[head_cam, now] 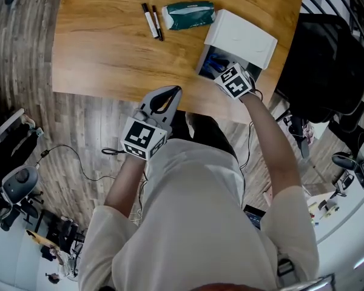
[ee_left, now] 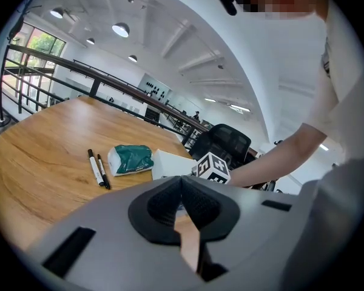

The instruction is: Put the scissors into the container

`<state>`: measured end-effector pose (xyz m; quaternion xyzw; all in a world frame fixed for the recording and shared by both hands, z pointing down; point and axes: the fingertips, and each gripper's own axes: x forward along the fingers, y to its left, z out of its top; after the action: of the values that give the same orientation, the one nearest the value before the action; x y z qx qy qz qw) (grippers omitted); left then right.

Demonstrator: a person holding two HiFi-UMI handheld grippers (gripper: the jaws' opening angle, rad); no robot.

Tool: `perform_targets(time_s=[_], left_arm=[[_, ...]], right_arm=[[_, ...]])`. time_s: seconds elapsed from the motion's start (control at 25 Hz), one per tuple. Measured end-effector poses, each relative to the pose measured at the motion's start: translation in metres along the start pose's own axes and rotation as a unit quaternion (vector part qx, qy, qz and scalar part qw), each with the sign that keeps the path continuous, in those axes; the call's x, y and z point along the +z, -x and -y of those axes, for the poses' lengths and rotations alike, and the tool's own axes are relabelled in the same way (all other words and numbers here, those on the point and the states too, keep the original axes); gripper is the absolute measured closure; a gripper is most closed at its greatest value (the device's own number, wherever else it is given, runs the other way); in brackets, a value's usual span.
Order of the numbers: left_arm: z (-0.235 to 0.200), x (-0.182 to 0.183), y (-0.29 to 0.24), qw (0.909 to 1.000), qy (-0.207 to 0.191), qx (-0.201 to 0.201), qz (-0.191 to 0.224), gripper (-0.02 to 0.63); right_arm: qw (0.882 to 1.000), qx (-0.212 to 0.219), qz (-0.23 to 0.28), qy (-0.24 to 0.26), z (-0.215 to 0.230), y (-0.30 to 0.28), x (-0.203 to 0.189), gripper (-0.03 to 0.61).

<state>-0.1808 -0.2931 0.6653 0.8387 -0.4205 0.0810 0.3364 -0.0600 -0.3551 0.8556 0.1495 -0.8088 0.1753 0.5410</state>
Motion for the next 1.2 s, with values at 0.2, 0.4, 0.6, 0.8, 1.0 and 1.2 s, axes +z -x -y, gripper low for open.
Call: perform_targets(time_s=[0.2,0.4,0.6,0.8,1.0,1.2], left_arm=[[-0.007,-0.001,0.002,1.0,0.003,0.005,-0.001,0.62],[-0.008,0.001,0.003,1.0,0.0,0.003,-0.003,0.62],[0.003,0.003,0.002,0.9999,-0.013,0.0,-0.002,0.62],[0.031,0.003,0.009,0.9997,-0.023,0.001,0.002,0.62],[0.066,-0.006,0.023,0.9996,-0.025,0.01,0.005,0.62],[0.1,-0.013,0.038,0.9987,-0.047,0.017,0.011,0.62]], right_arm=[[1.0,0.006,-0.008,-0.004,0.0,-0.005,-0.003,0.465],[1.0,0.005,0.006,-0.013,-0.002,0.003,0.002,0.465],[0.999,-0.008,0.037,-0.024,-0.004,0.023,0.008,0.465],[0.996,-0.017,0.076,-0.044,-0.011,0.06,0.007,0.476],[0.99,-0.03,0.118,-0.073,-0.023,0.108,-0.006,0.508],[0.978,-0.061,0.173,-0.099,-0.034,0.164,-0.025,0.537]])
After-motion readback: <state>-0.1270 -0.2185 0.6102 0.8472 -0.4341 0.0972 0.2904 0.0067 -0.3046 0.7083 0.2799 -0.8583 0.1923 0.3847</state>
